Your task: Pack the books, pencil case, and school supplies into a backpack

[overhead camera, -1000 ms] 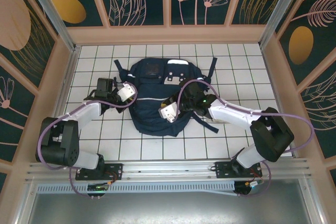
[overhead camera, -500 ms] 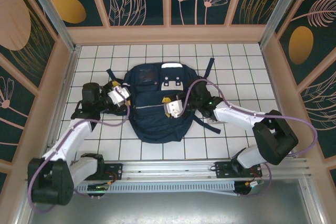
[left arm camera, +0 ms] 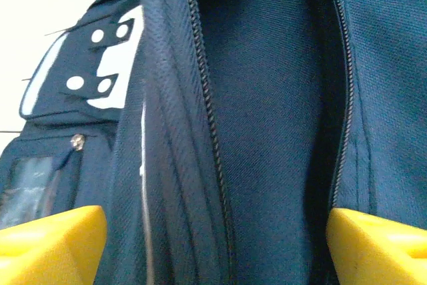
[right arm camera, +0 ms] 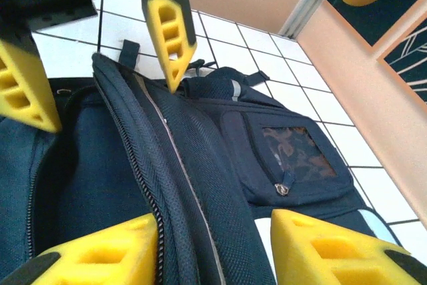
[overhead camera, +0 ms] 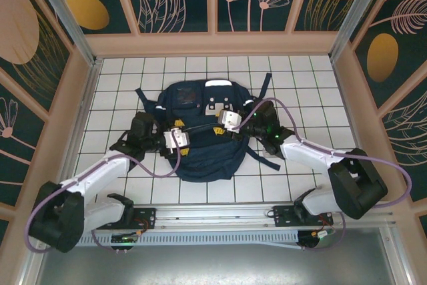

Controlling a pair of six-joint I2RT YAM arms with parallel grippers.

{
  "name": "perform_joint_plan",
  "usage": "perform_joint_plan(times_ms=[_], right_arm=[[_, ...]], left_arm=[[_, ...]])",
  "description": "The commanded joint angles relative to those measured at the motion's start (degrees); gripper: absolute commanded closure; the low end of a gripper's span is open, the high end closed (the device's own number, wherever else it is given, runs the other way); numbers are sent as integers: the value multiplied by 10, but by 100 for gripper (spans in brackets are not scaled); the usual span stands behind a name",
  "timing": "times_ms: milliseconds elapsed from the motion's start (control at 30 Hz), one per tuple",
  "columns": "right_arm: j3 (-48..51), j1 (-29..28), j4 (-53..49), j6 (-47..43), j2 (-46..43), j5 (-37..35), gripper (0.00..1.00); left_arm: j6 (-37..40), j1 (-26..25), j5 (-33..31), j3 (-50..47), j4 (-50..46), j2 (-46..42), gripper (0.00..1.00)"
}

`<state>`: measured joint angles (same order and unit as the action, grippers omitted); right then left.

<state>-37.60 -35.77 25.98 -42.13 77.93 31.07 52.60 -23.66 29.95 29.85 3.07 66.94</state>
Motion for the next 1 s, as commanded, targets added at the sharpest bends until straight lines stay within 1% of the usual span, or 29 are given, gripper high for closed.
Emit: perform_joint_plan(times_ms=[0,33,67,100,133,167,200,267,300,333,367,400,433,467,500,533,567,600,667,733,767,800,867,900,933,967], right_arm=[[16,6,92,87,-9,-45,56],[16,5,94,99,-11,-56,55],[16,5,94,109,-13,-66,53],[19,5,97,128,-20,-83,49],[27,5,107,160,-31,-110,39],[34,6,120,197,-44,-146,24],[44,5,129,253,-63,-204,1],[51,5,114,383,-105,-361,1],[40,7,54,481,-125,-460,1],[15,10,-50,582,-142,-548,1],[-11,15,-160,677,-152,-599,1],[-40,27,-287,790,-159,-633,1],[-62,41,-390,878,-164,-624,1],[-75,61,-464,938,-166,-603,1],[-91,77,-556,1010,-166,-582,1],[-102,90,-643,1102,-164,-557,1],[-103,101,-691,1144,-162,-530,1],[-94,110,-716,1155,-161,-495,1],[-73,132,-736,1170,-158,-433,1],[-48,167,-726,1158,-151,-372,1],[-39,181,-721,1155,-146,-357,1],[-29,197,-712,1148,-139,-343,1],[-22,222,-696,1129,-123,-323,1],[-24,231,-690,1121,-110,-323,1],[-28,239,-685,1110,-95,-302,1],[-31,244,-683,1105,-81,-295,1]], left_arm=[[-17,-13,4,26,29,32,21],[-49,-13,-20,27,54,41,29],[-83,-14,-50,31,77,48,42],[-122,-14,-87,42,91,58,60],[-160,-14,-122,61,91,66,74],[-186,-13,-147,80,83,72,82],[-209,-13,-168,101,72,77,90],[-235,-14,-189,120,65,80,100],[-243,-14,-190,121,71,79,100],[-263,-13,-193,116,84,77,100],[-281,-14,-195,114,91,76,100],[-303,-13,-197,112,93,75,100],[-325,-14,-195,110,93,73,100],[-337,-14,-195,109,90,71,100],[-351,-14,-204,107,87,67,100],[-360,-16,-215,104,83,61,100],[-359,-18,-227,100,78,56,100],[-359,-23,-238,98,69,51,100],[-343,-31,-226,104,31,46,100],[-332,-41,-220,118,-14,43,100],[-332,-43,-210,121,-24,41,100],[-331,-44,-188,119,-28,38,100],[-302,-52,-109,115,-34,36,100],[-286,-62,-89,115,-39,36,100],[-278,-71,-79,117,-45,39,100],[-283,-72,-59,120,-47,42,100]])
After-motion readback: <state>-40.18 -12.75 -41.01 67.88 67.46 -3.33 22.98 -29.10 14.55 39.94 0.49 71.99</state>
